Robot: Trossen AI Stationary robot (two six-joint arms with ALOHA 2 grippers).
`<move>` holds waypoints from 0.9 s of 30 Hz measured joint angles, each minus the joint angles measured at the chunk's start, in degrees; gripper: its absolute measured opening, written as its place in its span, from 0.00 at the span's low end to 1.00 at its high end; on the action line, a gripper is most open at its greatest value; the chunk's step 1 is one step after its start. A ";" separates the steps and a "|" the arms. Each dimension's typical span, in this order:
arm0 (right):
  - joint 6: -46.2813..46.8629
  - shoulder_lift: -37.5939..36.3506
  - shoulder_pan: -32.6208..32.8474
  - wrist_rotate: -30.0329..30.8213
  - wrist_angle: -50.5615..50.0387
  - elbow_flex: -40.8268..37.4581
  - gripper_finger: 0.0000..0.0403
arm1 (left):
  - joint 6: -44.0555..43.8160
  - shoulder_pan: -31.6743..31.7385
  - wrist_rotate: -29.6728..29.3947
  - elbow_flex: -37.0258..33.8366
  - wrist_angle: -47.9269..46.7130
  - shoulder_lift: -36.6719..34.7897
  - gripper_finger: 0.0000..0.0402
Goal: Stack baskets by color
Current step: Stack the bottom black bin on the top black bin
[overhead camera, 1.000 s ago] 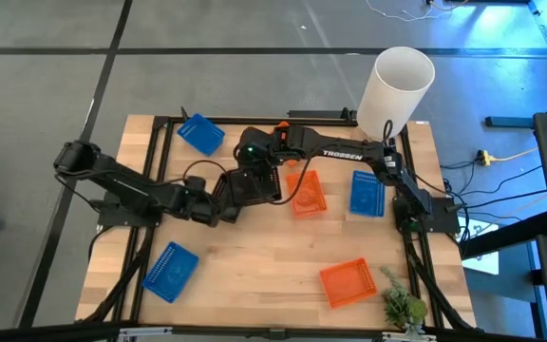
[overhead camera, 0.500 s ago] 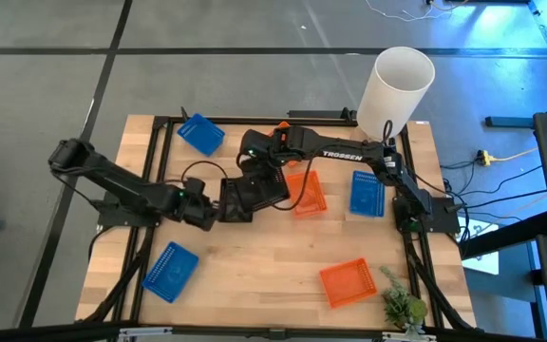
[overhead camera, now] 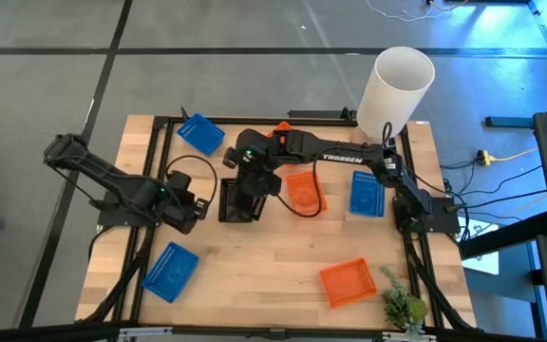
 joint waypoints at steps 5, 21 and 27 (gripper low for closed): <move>-8.97 0.87 0.00 -5.90 2.11 0.06 0.00 | -0.61 -1.65 -0.67 3.81 -5.16 0.04 0.00; -14.91 8.04 -0.04 -1.65 4.55 -0.01 0.00 | -1.74 -2.49 -3.93 9.96 -11.66 0.07 0.00; -14.69 7.91 -0.04 -2.79 1.02 -0.01 0.00 | -1.32 -2.49 -4.57 9.96 -11.86 0.07 0.00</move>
